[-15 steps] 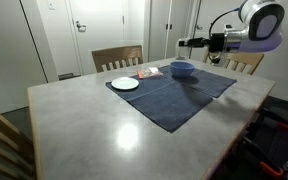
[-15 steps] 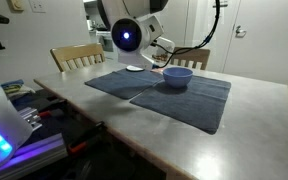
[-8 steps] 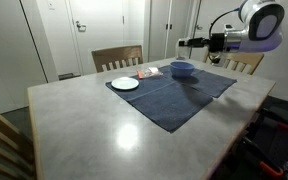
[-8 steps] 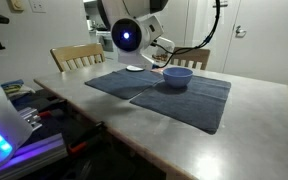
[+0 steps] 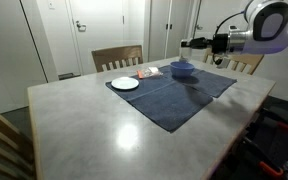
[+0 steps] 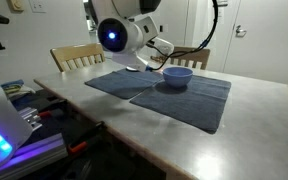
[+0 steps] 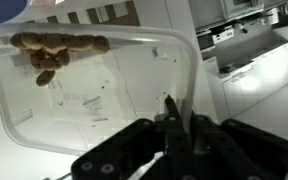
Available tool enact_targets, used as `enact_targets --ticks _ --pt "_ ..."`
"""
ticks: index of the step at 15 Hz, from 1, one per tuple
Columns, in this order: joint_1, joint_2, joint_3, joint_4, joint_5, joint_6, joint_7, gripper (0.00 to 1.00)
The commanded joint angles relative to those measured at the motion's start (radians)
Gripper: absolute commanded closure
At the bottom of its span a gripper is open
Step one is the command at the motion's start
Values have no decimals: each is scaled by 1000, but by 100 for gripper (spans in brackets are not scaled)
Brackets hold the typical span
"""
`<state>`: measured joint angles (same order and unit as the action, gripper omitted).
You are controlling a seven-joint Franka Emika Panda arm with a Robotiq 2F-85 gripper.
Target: Pour the contents in the container into the bowl.
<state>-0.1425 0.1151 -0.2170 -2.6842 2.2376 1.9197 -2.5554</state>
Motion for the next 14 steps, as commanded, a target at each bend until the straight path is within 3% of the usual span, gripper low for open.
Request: enact_targets --ticks 1,2,3,4,5,14 --pt "21 -240 34 -251 228 90 -9 98" --pt "57 -225 82 -122 331 214 78 98" --pt "63 -285 103 -157 418 270 83 98" --pt "22 -180 78 -150 308 153 39 98" --pt "28 -209 96 -139 328 188 52 92" --pt "24 -178 90 -132 321 183 56 92"
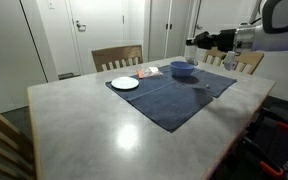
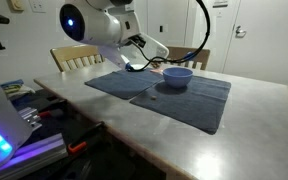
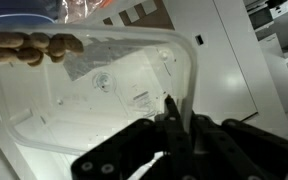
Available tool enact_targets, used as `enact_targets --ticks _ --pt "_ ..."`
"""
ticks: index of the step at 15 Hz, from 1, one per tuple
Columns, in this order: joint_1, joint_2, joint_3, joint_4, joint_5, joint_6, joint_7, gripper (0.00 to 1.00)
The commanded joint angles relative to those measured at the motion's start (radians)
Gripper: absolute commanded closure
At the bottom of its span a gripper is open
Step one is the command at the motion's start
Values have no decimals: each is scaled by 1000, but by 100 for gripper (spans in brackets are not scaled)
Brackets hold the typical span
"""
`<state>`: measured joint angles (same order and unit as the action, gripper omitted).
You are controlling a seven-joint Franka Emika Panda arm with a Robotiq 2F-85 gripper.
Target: Pour the contents in the container into the bowl.
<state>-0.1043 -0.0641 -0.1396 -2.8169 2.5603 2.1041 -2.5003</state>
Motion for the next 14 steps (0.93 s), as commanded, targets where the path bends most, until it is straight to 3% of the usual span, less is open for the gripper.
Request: enact_targets --ticks 1,11,12,14 --pt "-14 1 13 0 -2 -2 1 92" --pt "-14 1 13 0 -2 -2 1 92" --pt "-14 1 13 0 -2 -2 1 98" --pt "17 -8 48 4 34 31 -10 98"
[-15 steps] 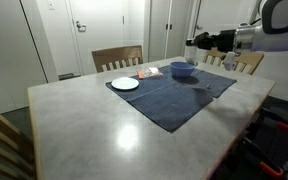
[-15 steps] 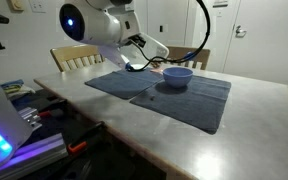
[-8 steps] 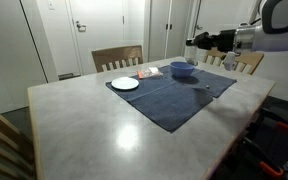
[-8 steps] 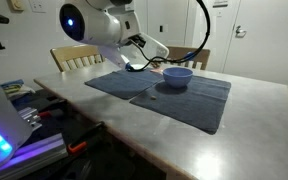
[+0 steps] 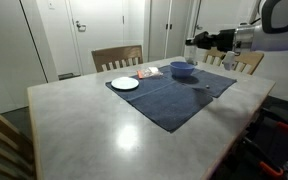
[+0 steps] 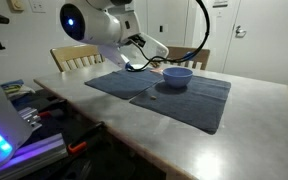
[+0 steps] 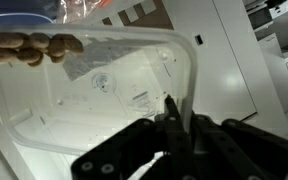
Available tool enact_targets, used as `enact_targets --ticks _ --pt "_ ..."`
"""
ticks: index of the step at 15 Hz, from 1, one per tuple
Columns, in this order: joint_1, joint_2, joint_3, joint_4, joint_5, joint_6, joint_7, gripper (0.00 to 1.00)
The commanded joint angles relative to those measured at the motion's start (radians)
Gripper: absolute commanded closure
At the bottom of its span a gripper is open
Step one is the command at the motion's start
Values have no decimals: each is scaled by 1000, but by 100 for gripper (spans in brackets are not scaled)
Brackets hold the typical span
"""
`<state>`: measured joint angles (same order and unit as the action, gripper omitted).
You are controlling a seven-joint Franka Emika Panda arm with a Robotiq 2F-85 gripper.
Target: Pour the contents in the container into the bowl.
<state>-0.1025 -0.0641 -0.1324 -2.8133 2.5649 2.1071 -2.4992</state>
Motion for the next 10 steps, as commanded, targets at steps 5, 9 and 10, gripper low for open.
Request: enact_targets --ticks 5,9,10 --pt "0 30 45 123 -100 125 59 98" --pt "-33 26 11 194 -266 194 182 98" --pt "-38 33 6 208 -304 196 220 98"
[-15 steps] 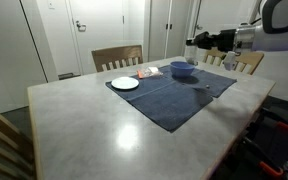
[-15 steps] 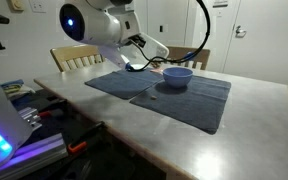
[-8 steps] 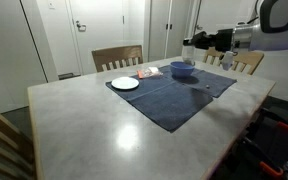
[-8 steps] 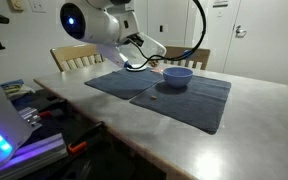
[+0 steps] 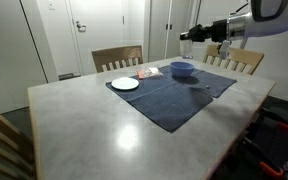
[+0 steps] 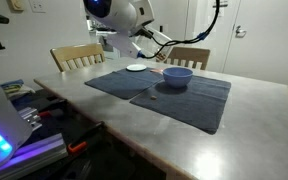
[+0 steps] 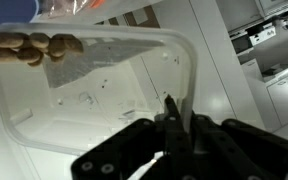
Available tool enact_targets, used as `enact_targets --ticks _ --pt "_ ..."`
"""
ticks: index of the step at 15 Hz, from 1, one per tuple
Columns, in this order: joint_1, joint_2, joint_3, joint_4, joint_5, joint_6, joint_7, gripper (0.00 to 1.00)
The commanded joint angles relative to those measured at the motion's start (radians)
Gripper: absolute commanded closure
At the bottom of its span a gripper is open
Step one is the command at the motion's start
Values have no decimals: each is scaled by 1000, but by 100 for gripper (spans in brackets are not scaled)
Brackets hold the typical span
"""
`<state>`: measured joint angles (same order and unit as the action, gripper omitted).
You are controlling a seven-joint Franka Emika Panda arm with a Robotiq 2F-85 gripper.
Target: Pour the contents in the container into the bowl.
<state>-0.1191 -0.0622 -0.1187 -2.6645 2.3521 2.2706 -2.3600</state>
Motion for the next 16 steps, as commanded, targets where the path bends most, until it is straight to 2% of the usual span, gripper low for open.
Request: enact_targets --ticks 1,3,5,9,16 --pt "-27 35 -15 68 -127 19 117 98" --pt "-32 44 -24 76 -160 -30 207 98" --pt "-31 51 -26 88 -182 -41 244 98" --pt "-48 37 -50 81 -191 -131 231 98" --pt "-114 66 -130 59 -163 -397 243 98"
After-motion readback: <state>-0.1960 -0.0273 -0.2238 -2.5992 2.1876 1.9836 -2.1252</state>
